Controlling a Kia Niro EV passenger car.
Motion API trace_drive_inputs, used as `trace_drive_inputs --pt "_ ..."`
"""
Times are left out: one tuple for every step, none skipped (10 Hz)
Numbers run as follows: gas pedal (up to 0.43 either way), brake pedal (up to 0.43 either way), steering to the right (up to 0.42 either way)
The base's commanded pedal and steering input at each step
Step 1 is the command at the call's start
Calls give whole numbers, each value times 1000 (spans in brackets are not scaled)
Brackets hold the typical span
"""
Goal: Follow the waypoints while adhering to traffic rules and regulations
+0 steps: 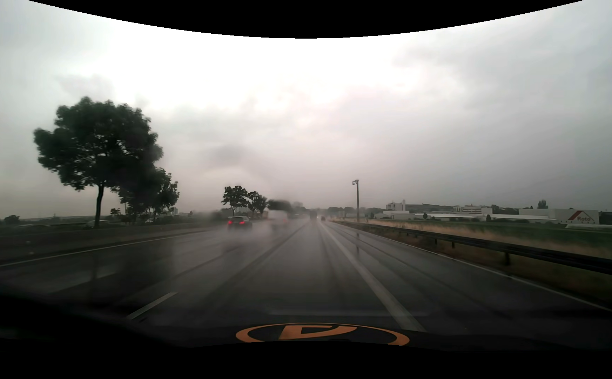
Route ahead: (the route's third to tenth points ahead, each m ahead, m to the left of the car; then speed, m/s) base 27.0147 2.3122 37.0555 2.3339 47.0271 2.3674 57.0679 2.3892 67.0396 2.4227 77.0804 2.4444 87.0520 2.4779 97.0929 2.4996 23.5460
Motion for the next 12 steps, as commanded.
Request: trace_drive_inputs --pt "130 0 -5" --pt "130 0 -5" --pt "138 0 -5" --pt "138 0 -4" --pt "138 0 -4" --pt "138 0 -3" --pt "138 0 -2" --pt "138 0 -2" --pt "138 0 -2" --pt "138 0 -2" --pt "138 0 -2" --pt "138 0 -2"
